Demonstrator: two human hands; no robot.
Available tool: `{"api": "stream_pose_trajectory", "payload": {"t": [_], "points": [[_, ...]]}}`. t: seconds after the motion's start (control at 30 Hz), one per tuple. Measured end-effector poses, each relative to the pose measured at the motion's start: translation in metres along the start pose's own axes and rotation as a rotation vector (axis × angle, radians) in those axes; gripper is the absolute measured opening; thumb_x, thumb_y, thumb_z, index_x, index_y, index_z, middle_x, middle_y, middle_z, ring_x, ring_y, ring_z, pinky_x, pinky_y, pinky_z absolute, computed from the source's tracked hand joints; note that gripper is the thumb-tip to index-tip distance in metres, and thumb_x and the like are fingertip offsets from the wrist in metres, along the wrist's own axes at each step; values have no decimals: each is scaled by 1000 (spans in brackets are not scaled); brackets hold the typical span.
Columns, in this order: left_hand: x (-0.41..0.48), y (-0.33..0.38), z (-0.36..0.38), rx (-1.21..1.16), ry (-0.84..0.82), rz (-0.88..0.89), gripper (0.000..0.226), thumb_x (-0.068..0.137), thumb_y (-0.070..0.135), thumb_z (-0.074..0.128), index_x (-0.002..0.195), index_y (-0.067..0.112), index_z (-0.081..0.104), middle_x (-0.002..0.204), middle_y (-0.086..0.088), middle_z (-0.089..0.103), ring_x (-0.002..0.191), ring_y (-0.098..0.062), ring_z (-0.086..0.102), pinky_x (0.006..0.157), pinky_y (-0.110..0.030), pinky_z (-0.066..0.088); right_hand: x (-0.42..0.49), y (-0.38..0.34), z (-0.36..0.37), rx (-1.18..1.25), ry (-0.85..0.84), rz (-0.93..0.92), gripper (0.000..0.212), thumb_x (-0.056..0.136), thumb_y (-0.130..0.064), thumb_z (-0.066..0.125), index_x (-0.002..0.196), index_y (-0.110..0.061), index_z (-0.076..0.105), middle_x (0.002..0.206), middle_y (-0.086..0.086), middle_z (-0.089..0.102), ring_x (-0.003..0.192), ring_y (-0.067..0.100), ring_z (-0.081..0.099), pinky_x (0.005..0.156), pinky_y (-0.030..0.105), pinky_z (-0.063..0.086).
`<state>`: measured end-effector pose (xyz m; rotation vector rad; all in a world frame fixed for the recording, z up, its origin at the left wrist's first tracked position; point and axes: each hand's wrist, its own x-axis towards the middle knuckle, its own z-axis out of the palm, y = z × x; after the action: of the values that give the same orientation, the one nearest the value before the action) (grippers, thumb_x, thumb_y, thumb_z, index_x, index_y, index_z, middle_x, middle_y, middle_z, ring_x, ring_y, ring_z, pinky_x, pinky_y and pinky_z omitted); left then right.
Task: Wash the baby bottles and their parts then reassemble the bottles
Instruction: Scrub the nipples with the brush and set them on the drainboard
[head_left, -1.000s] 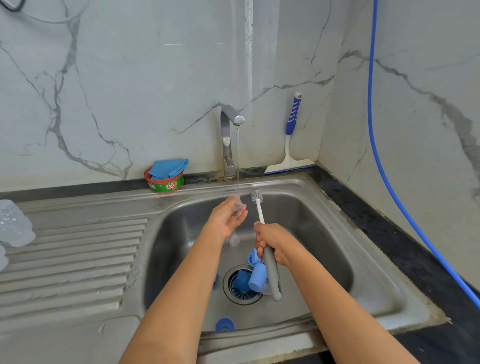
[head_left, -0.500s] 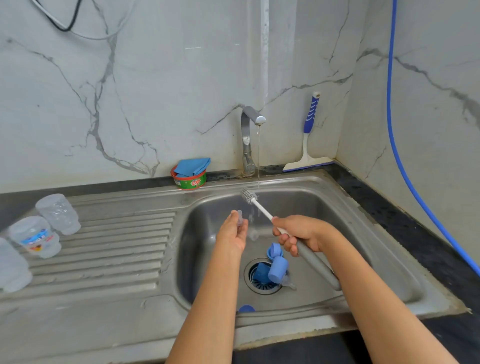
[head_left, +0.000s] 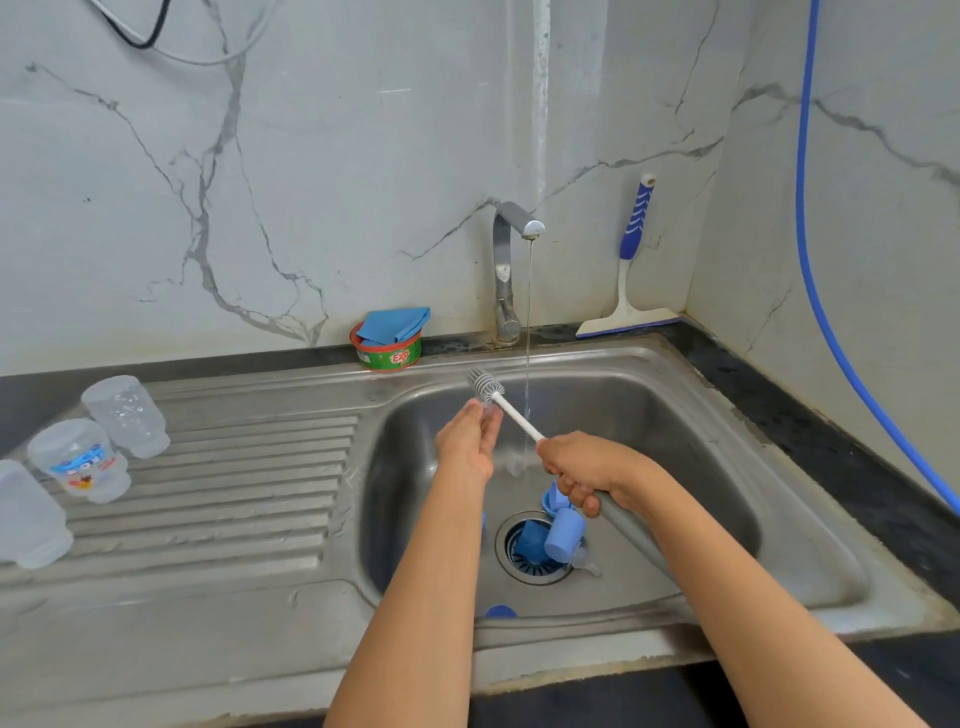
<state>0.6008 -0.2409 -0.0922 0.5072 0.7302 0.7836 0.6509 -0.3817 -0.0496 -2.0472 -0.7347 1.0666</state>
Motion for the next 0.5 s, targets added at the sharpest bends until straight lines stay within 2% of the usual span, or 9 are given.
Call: {"api": "stream_pose_trajectory", "payload": {"t": [0.13,0.2,0.3,0.37,0.5], "points": [[5,9,-6,-71,133,27,11,88,-12,58,98,-7,56,85,-19,59,73,-23,62,81,-37,54,-5,-2,2,-98,-92,29,18,91,-20,33,74,-16,37,54,-1,30,38,10,21,37,17,22],[0,6,-4,-16,123,42,11,85,-15,58,88,-4,56,87,-20,60,73,-23,63,84,-37,56,-3,-2,2,-121,-28,4,19,93,-20,33,76,-14,39,54,0,33,37,10,23,37,17,23],[-6,-1,5,82,19,55,11,84,-15,56,86,-4,59,86,-20,62,77,-23,66,82,-32,56,6,1,3,-105,105,-14,23,95,-22,31,80,-11,45,57,3,39,38,11,27,38,19,26],[-7,-2,9,73,-13,56,10,86,-14,56,86,-4,60,87,-19,62,78,-22,66,82,-30,55,8,4,4,-128,102,24,21,94,-21,32,85,-8,47,57,3,40,39,12,29,38,21,27],[-1,4,6,-27,29,79,12,89,-10,54,82,-1,57,82,-15,57,76,-21,60,93,-34,51,7,4,14,-216,26,85,24,96,-23,33,92,-6,49,55,1,39,39,11,29,37,19,27]]}}
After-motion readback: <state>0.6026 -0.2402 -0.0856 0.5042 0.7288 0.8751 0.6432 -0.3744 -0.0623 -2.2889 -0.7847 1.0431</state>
